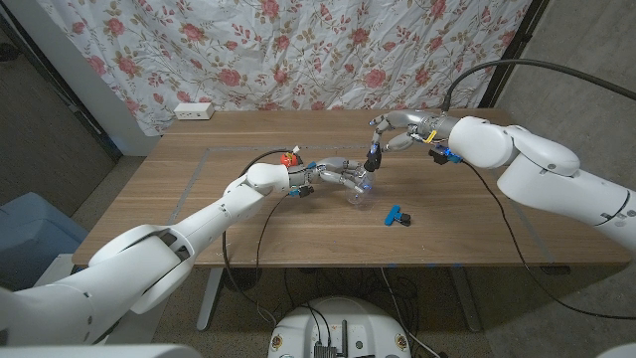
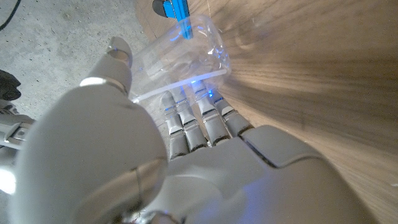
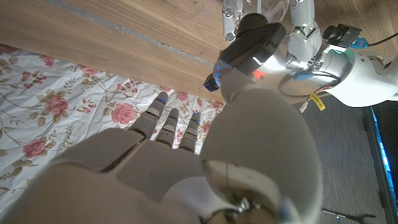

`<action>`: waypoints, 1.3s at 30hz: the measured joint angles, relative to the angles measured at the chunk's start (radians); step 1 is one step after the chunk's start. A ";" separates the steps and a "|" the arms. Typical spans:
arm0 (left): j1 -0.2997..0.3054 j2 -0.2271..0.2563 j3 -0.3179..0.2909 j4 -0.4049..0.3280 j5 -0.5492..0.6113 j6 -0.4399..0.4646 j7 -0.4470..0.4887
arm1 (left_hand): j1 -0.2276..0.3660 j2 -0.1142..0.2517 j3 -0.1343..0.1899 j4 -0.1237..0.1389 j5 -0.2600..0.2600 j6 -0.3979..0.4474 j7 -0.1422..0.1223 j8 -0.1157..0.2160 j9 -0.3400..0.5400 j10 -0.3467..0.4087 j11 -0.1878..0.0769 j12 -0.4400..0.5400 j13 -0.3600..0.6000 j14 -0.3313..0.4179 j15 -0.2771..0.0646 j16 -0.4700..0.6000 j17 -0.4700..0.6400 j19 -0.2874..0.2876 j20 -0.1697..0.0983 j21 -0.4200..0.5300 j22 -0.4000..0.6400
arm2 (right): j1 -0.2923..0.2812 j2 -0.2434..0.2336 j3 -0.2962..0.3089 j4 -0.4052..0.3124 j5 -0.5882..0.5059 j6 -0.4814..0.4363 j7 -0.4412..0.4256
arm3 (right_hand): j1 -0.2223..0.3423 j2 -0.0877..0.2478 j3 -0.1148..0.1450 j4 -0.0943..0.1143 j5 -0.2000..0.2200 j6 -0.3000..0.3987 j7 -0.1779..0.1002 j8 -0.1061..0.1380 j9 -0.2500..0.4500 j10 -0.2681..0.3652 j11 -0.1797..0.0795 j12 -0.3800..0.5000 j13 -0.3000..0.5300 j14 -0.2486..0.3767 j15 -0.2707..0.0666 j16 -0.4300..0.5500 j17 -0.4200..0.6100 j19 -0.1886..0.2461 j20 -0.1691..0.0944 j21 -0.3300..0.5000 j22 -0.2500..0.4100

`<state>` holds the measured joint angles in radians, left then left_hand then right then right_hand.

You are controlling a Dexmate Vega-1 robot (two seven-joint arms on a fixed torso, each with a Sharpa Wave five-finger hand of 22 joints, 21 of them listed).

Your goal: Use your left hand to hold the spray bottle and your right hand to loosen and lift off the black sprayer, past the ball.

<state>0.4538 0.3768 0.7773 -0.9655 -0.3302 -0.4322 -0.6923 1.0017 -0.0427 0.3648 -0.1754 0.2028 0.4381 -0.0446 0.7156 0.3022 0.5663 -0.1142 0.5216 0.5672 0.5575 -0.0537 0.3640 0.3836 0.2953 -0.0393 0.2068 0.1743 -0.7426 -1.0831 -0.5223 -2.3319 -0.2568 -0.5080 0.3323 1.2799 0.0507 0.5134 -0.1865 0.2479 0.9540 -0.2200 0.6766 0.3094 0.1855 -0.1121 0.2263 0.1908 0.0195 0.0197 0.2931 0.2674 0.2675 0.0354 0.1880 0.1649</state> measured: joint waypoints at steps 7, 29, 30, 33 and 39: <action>-0.002 -0.005 0.000 0.012 0.000 -0.001 0.000 | 0.000 0.000 0.000 0.000 0.000 0.000 0.000 0.000 -0.002 0.005 0.005 0.000 0.000 0.004 0.004 0.000 -0.003 0.000 0.000 0.000 0.000 | -0.005 0.002 0.012 0.003 0.007 0.012 -0.019 | 0.038 -0.015 0.000 0.000 0.004 -0.029 0.000 -0.027 -0.026 -0.024 0.005 -0.010 0.000 -0.023 0.012 -0.009 0.005 -0.018 0.004 0.000 0.000; 0.004 -0.003 -0.005 0.008 0.004 -0.013 0.023 | 0.000 0.000 0.000 0.000 0.001 0.002 0.002 0.000 -0.011 0.008 0.008 -0.003 0.005 0.012 0.002 0.000 -0.001 0.004 -0.004 0.000 0.000 | -0.021 -0.021 0.063 -0.029 0.037 -0.002 -0.049 | -0.065 -0.043 -0.097 0.048 -0.004 -0.182 -0.001 -0.146 -0.091 -0.048 0.052 -0.023 0.003 -0.030 0.060 -0.012 0.009 -0.005 0.045 0.000 0.000; 0.006 -0.002 -0.006 0.004 0.004 -0.014 0.027 | 0.000 0.000 0.000 0.000 0.002 0.002 0.002 0.000 -0.012 0.008 0.008 -0.003 0.005 0.013 0.002 0.000 -0.001 0.004 -0.004 0.000 0.000 | -0.024 -0.024 0.068 -0.033 0.037 -0.002 -0.049 | -0.076 -0.046 -0.103 0.053 -0.006 -0.186 0.001 -0.148 -0.093 -0.052 0.055 -0.023 0.003 -0.032 0.065 -0.012 0.009 -0.008 0.049 0.000 0.000; 0.010 0.000 -0.007 -0.002 0.005 -0.013 0.031 | 0.000 0.000 0.000 0.000 0.002 0.002 0.002 0.000 -0.012 0.008 0.008 0.000 0.005 0.012 0.002 0.000 -0.001 0.004 -0.004 0.000 0.000 | -0.030 -0.032 0.077 -0.042 0.045 -0.017 -0.054 | -0.119 -0.047 -0.124 0.063 -0.008 -0.201 0.003 -0.164 -0.096 -0.059 0.066 -0.027 0.002 -0.028 0.076 -0.013 0.009 -0.007 0.062 0.000 0.000; 0.016 0.004 -0.008 -0.015 0.007 -0.014 0.043 | 0.000 0.000 0.000 0.000 0.002 0.005 0.005 0.000 -0.013 0.007 0.007 0.001 0.005 0.012 0.002 -0.006 -0.001 0.004 -0.004 0.000 0.000 | -0.042 -0.050 0.095 -0.069 0.059 -0.050 -0.062 | -0.237 -0.064 -0.172 0.096 -0.025 -0.224 0.005 -0.189 -0.100 -0.059 0.091 -0.027 0.002 -0.030 0.099 -0.016 0.009 0.002 0.081 0.000 0.000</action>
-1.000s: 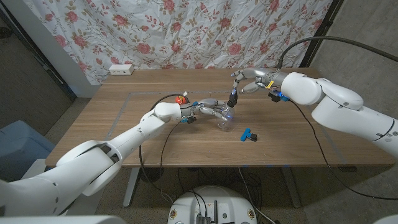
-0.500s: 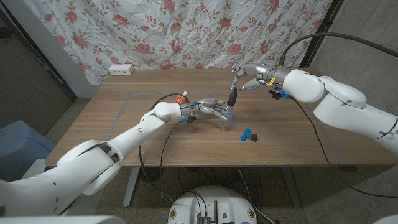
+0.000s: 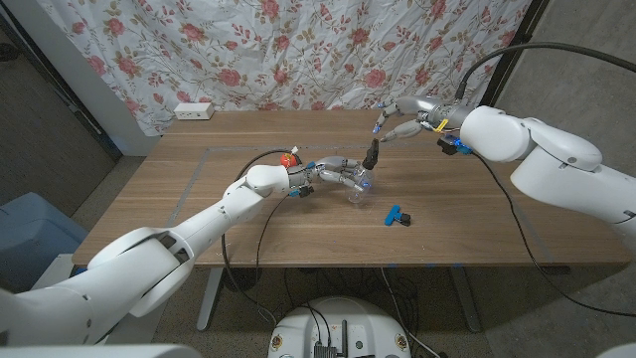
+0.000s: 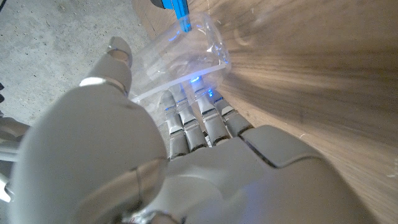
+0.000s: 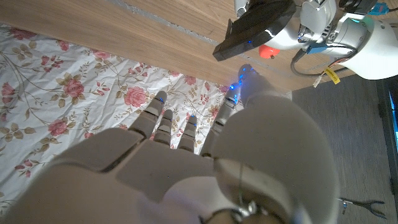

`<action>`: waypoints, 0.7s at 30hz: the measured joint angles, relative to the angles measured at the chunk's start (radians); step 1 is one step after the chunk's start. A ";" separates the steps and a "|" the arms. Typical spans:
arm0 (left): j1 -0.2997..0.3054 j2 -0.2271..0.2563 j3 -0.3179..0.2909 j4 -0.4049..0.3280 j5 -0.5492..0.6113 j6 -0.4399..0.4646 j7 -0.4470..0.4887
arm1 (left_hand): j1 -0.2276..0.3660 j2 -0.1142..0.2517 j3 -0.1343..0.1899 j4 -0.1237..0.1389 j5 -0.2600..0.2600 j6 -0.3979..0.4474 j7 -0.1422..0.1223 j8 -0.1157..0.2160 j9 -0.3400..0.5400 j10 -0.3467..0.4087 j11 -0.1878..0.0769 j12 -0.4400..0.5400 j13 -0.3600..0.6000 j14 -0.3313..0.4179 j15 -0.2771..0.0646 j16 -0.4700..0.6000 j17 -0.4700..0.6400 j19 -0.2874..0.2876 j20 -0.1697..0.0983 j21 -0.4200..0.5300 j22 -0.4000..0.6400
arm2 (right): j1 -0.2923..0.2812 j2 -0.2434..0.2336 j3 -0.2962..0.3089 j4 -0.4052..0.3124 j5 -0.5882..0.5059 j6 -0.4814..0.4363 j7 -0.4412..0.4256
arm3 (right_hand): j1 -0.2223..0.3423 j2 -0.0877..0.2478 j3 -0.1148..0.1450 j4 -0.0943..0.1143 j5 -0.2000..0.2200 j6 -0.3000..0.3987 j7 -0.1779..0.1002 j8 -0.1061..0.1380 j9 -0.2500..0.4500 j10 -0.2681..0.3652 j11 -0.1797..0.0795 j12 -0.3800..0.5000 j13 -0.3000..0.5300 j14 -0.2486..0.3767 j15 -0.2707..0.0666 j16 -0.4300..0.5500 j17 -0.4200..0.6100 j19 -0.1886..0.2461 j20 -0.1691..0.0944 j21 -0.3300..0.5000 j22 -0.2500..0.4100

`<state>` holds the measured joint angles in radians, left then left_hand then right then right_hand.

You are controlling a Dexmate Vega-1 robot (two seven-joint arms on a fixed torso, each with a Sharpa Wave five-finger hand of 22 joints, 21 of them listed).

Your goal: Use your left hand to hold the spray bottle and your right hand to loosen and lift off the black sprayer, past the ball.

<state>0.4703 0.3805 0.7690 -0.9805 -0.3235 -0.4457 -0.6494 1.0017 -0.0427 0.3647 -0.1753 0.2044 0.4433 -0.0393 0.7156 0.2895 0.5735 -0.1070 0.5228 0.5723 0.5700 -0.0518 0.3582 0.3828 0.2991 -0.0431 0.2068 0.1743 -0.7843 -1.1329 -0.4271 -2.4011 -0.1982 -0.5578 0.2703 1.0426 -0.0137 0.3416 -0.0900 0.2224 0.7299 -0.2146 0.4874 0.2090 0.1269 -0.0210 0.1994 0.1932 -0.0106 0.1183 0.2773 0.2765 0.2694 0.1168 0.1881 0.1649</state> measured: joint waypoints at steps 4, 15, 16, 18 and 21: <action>0.004 0.003 -0.001 -0.009 0.002 0.004 0.009 | 0.000 0.000 0.000 0.000 0.000 0.000 0.000 0.000 -0.002 0.000 0.000 0.000 0.000 0.000 0.000 0.000 0.000 0.000 0.000 0.000 0.000 | -0.009 -0.010 0.010 -0.014 0.008 -0.015 -0.005 | -0.087 -0.006 -0.032 0.027 -0.013 -0.011 0.004 -0.012 0.000 0.007 0.007 0.000 0.000 0.011 0.010 0.000 0.000 0.007 0.007 0.000 0.000; 0.022 0.019 -0.004 -0.050 0.005 0.021 0.031 | 0.000 0.000 0.000 0.000 0.000 0.000 0.000 0.000 -0.004 0.000 0.000 0.000 0.000 0.004 -0.004 0.000 0.000 0.000 0.000 0.000 0.000 | -0.023 -0.028 0.020 -0.053 0.034 -0.072 -0.034 | -0.257 -0.021 -0.093 0.075 -0.021 -0.020 0.048 -0.024 0.000 0.023 0.022 0.000 0.000 0.027 0.019 0.000 0.003 0.021 0.021 0.000 0.000; 0.022 0.019 -0.004 -0.050 0.005 0.022 0.034 | 0.000 0.000 0.000 0.000 0.000 0.000 0.000 0.000 -0.004 0.000 0.000 0.000 0.000 0.004 -0.004 0.000 0.000 0.000 0.000 0.000 0.000 | -0.022 -0.029 0.018 -0.057 0.034 -0.072 -0.034 | -0.275 -0.021 -0.100 0.081 -0.021 -0.021 0.058 -0.029 0.000 0.025 0.025 0.000 0.000 0.027 0.019 0.000 0.004 0.021 0.021 0.000 0.000; 0.027 0.025 -0.006 -0.063 0.006 0.024 0.038 | 0.000 0.000 0.000 0.000 0.000 0.000 0.000 0.000 -0.004 0.000 0.000 0.000 0.000 0.004 -0.004 0.000 0.000 0.000 0.000 0.000 0.000 | -0.019 -0.031 0.012 -0.065 0.034 -0.105 -0.037 | -0.310 -0.021 -0.111 0.093 -0.021 -0.027 0.074 -0.033 0.002 0.027 0.027 0.000 0.003 0.032 0.025 0.000 0.005 0.021 0.021 0.000 0.000; 0.031 0.029 -0.007 -0.072 0.008 0.027 0.044 | 0.000 0.000 0.000 0.000 0.000 0.000 0.000 0.000 -0.008 0.000 0.000 -0.001 0.000 0.004 -0.004 0.000 0.000 0.000 0.000 0.000 0.000 | -0.011 -0.033 -0.001 -0.075 0.035 -0.131 -0.037 | -0.337 -0.015 -0.124 0.105 -0.021 -0.032 0.090 -0.038 0.003 0.027 0.037 0.000 0.005 0.032 0.025 0.000 0.005 0.021 0.021 0.000 0.000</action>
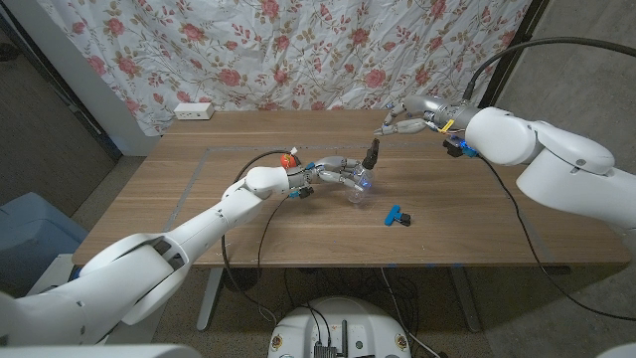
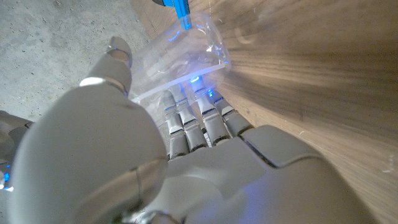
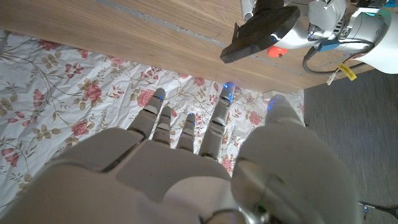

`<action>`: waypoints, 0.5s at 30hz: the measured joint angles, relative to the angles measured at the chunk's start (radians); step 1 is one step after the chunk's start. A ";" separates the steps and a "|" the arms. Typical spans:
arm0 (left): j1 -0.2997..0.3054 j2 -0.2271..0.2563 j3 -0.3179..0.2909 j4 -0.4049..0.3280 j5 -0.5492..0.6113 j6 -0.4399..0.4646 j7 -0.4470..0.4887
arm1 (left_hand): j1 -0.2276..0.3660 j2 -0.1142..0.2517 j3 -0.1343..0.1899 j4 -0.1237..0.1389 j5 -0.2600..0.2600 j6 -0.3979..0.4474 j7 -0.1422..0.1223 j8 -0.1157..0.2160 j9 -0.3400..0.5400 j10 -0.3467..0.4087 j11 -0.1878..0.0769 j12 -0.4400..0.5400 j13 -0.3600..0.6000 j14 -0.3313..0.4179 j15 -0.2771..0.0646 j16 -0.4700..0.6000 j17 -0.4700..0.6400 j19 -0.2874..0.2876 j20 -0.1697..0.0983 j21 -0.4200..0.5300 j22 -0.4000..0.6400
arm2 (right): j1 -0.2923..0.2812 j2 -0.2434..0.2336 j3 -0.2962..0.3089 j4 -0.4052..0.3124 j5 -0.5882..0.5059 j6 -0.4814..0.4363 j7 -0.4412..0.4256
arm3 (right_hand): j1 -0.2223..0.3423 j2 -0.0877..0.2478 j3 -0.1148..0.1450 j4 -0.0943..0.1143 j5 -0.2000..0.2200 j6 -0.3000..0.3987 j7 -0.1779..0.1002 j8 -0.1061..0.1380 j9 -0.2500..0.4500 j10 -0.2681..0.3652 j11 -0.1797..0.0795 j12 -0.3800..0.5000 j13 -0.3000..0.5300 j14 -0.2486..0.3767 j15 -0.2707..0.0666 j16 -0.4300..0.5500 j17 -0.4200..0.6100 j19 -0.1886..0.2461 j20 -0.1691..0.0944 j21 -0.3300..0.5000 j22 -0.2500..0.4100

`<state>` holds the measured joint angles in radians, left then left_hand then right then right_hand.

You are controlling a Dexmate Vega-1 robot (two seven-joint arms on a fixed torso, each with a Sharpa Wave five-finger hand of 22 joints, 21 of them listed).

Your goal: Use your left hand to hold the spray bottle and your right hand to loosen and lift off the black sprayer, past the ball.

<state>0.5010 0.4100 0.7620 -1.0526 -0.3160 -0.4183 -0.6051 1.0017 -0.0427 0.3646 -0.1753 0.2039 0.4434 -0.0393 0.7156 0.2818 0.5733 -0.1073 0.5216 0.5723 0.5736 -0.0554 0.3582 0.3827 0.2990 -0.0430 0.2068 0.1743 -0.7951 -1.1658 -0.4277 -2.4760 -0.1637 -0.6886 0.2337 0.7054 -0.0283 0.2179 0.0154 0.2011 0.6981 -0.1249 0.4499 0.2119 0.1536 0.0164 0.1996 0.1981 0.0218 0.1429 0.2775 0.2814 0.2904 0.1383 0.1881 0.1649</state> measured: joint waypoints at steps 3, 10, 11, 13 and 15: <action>0.003 0.003 -0.001 -0.009 0.001 0.003 0.006 | 0.000 0.000 0.000 0.000 0.000 0.000 0.000 0.000 -0.001 0.000 0.000 0.000 0.000 0.000 0.000 0.000 0.000 0.000 0.000 0.000 0.000 | 0.010 -0.001 -0.014 -0.008 0.000 -0.024 0.002 | -0.029 -0.001 -0.006 0.006 0.000 -0.011 0.011 -0.007 0.000 -0.003 0.006 0.000 0.000 0.002 0.002 0.000 0.000 -0.005 0.005 0.000 0.000; 0.011 0.010 -0.002 -0.024 0.002 0.009 0.015 | 0.000 0.000 0.000 0.000 0.000 0.000 0.000 0.000 -0.001 0.000 0.000 -0.003 0.000 0.006 -0.002 0.000 0.000 0.000 0.000 0.000 0.000 | 0.041 -0.001 -0.057 -0.023 -0.008 -0.081 0.020 | -0.071 -0.006 -0.015 0.015 0.000 -0.039 0.039 -0.025 0.000 -0.016 0.027 0.000 0.000 -0.002 0.013 -0.004 0.004 -0.016 0.016 0.000 0.000; 0.011 0.010 -0.002 -0.024 0.002 0.010 0.016 | 0.000 0.000 0.000 0.000 0.000 0.000 0.000 0.000 -0.001 0.000 0.000 -0.003 0.000 0.006 -0.002 0.000 0.000 0.000 0.000 0.000 0.000 | 0.044 -0.001 -0.061 -0.024 -0.008 -0.081 0.020 | -0.073 -0.004 -0.018 0.018 0.000 -0.044 0.043 -0.030 0.000 -0.020 0.030 0.000 0.000 -0.002 0.013 -0.004 0.005 -0.016 0.016 0.000 0.000; 0.013 0.012 -0.002 -0.028 0.002 0.011 0.017 | 0.000 0.000 0.000 0.000 -0.001 0.000 0.000 0.000 -0.001 0.000 0.000 -0.004 0.000 0.006 -0.002 0.000 0.000 0.000 0.000 0.000 0.000 | 0.054 -0.001 -0.075 -0.028 -0.016 -0.105 0.030 | -0.091 -0.008 -0.020 0.021 0.000 -0.052 0.052 -0.036 0.000 -0.020 0.031 0.000 0.000 -0.006 0.017 -0.008 0.005 -0.016 0.016 0.000 0.000; 0.013 0.012 -0.002 -0.029 0.002 0.012 0.019 | 0.000 0.000 0.000 0.000 -0.001 0.000 0.000 0.000 -0.001 0.000 0.000 -0.004 0.000 0.006 -0.002 -0.007 0.000 0.000 0.000 0.000 0.000 | 0.062 -0.001 -0.086 -0.030 -0.016 -0.106 0.030 | -0.094 -0.009 -0.023 0.023 0.000 -0.061 0.061 -0.042 -0.001 -0.025 0.036 0.001 0.000 -0.009 0.020 -0.008 0.005 -0.016 0.016 0.000 0.000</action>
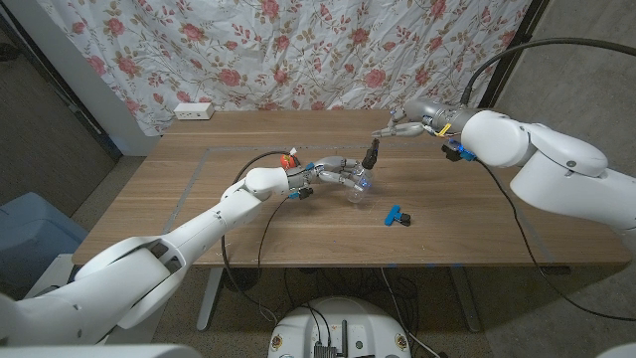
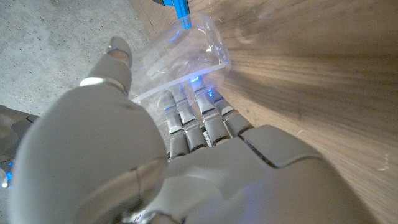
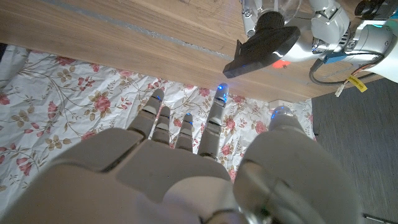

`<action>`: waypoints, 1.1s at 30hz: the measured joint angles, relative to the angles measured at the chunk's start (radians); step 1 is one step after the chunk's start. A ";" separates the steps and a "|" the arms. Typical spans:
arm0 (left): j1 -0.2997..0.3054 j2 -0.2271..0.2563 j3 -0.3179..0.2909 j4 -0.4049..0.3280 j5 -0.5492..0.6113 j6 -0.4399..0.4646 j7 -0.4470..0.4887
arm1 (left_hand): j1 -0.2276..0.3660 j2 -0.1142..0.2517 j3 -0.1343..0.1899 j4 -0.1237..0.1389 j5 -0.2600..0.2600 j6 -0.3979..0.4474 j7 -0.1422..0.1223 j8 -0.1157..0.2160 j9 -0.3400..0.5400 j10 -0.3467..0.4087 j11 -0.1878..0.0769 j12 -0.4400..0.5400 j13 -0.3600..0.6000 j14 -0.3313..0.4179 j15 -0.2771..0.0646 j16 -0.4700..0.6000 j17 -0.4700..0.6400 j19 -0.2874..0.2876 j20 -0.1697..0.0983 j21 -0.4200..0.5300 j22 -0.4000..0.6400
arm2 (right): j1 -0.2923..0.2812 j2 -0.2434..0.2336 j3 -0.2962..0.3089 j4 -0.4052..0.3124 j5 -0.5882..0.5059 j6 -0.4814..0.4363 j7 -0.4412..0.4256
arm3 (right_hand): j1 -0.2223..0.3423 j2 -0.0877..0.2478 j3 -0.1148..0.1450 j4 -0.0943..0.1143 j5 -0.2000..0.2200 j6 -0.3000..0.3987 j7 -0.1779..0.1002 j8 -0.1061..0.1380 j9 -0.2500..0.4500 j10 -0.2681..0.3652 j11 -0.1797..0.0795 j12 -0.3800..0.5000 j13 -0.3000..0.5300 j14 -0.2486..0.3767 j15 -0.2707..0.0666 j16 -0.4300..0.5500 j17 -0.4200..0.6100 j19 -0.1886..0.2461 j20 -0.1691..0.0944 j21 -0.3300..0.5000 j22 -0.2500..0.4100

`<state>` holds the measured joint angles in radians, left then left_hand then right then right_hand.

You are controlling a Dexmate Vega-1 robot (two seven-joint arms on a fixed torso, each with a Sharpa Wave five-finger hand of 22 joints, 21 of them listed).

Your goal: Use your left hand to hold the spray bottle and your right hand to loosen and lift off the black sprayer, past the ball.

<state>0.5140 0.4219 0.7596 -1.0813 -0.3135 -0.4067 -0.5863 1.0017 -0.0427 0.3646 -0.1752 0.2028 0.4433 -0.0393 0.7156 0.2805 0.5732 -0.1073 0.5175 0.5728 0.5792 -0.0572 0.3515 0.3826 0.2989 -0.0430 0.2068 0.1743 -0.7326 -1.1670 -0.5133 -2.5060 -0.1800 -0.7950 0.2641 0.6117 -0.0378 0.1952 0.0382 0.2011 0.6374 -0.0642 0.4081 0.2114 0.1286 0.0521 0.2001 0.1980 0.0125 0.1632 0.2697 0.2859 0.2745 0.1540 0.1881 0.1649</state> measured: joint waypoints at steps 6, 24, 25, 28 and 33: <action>0.003 0.003 0.000 -0.006 0.001 0.005 0.005 | 0.000 0.000 0.000 0.000 0.000 0.000 0.000 0.000 -0.003 0.000 0.000 -0.001 0.000 0.000 0.000 0.000 0.000 0.000 0.000 0.000 0.000 | 0.029 0.003 -0.039 -0.005 -0.009 -0.026 0.012 | -0.019 -0.002 -0.010 0.002 0.000 -0.006 0.017 -0.010 -0.002 -0.009 0.009 -0.003 0.000 0.001 0.009 -0.004 0.000 -0.005 0.005 0.000 0.000; 0.014 0.021 -0.004 -0.038 0.002 0.016 0.014 | 0.000 0.000 0.000 0.000 -0.002 0.000 0.000 0.000 -0.007 0.009 0.009 -0.009 0.008 0.000 0.000 0.000 0.000 0.000 0.000 0.000 0.000 | 0.106 0.034 -0.140 0.001 -0.053 -0.112 0.083 | -0.080 0.009 -0.024 0.016 -0.007 -0.031 0.064 -0.032 0.000 -0.033 0.032 -0.004 0.000 -0.014 0.025 -0.008 0.000 -0.025 0.010 0.000 0.000; 0.014 0.022 -0.004 -0.039 0.002 0.016 0.014 | 0.000 0.000 0.000 0.000 -0.002 0.000 0.000 0.000 -0.007 0.009 0.009 -0.010 0.008 0.000 0.000 0.000 0.000 0.000 0.000 0.000 0.000 | 0.110 0.036 -0.146 0.001 -0.054 -0.115 0.086 | -0.080 0.009 -0.025 0.017 -0.007 -0.035 0.067 -0.035 0.000 -0.034 0.034 -0.004 0.000 -0.014 0.025 -0.008 0.000 -0.025 0.011 0.000 0.000; 0.015 0.023 -0.004 -0.041 0.003 0.016 0.014 | 0.000 0.000 0.000 0.000 -0.002 0.000 0.000 0.000 -0.007 0.009 0.009 -0.010 0.009 0.000 0.000 -0.004 0.000 0.000 0.000 0.000 0.000 | 0.122 0.040 -0.161 0.003 -0.058 -0.121 0.097 | -0.100 0.008 -0.025 0.017 -0.007 -0.045 0.077 -0.039 0.003 -0.034 0.034 -0.004 0.000 -0.014 0.025 -0.015 0.000 -0.031 0.016 -0.001 0.000; 0.018 0.024 -0.004 -0.044 0.003 0.016 0.015 | 0.000 0.000 0.000 0.000 -0.003 0.000 0.000 0.000 -0.008 0.009 0.009 -0.010 0.009 0.000 0.000 -0.004 0.000 0.000 0.000 0.000 0.000 | 0.140 0.048 -0.185 0.006 -0.065 -0.134 0.114 | -0.101 0.008 -0.030 0.021 -0.007 -0.052 0.084 -0.042 0.005 -0.041 0.041 -0.008 0.000 -0.021 0.032 -0.017 0.000 -0.034 0.019 -0.003 0.000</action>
<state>0.5315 0.4463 0.7555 -1.1254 -0.3106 -0.3908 -0.5710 1.0017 -0.0427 0.3646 -0.1752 0.1999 0.4430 -0.0396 0.7156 0.2724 0.5824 -0.0982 0.5071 0.5815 0.5790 -0.0572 0.3475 0.3825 0.2989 -0.0429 0.2068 0.1743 -0.5930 -1.1188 -0.6982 -2.4999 -0.2451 -0.9287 0.3785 0.5111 -0.0295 0.1656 0.0593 0.1945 0.5853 0.0199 0.3657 0.2165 0.0872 0.0932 0.1922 0.1978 -0.0090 0.1950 0.2524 0.2857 0.2404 0.1734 0.1848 0.1649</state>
